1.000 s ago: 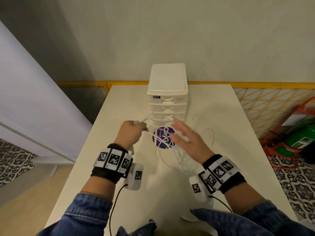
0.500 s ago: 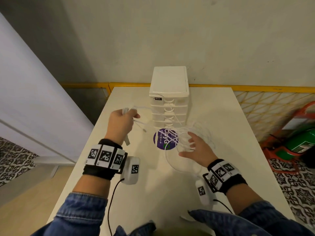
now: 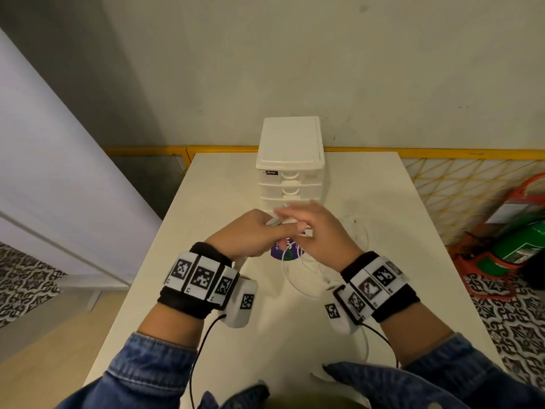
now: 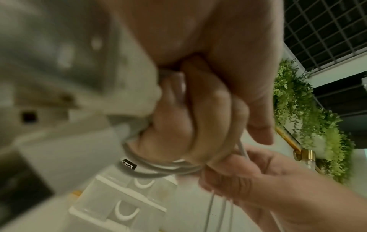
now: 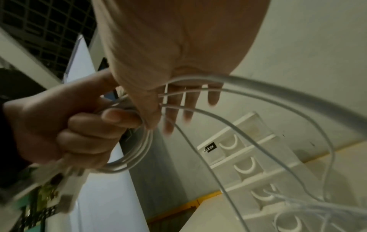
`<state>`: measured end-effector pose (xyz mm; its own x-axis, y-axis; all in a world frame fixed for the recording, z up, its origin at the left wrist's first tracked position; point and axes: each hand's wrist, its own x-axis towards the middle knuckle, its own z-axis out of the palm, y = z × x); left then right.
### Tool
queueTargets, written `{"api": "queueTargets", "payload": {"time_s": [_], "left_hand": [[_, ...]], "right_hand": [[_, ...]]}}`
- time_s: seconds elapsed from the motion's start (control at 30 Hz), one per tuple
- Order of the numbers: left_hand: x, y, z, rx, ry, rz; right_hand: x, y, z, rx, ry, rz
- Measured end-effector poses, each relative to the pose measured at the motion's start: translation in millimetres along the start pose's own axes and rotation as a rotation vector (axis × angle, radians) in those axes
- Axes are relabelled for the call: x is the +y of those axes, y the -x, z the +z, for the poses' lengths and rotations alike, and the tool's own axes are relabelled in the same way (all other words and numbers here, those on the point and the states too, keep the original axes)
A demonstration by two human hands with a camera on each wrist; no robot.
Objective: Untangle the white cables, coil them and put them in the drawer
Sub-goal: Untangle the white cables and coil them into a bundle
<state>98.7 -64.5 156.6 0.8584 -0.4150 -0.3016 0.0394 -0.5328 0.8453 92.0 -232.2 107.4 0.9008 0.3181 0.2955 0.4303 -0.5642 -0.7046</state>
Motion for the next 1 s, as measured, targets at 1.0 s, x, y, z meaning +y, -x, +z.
{"api": "queueTargets", "payload": {"time_s": [1.0], "left_hand": [[27,5,-15,-0.074,1.400,0.655]], "right_hand": [[13,4,42,0.227,-0.324,0.104]]}}
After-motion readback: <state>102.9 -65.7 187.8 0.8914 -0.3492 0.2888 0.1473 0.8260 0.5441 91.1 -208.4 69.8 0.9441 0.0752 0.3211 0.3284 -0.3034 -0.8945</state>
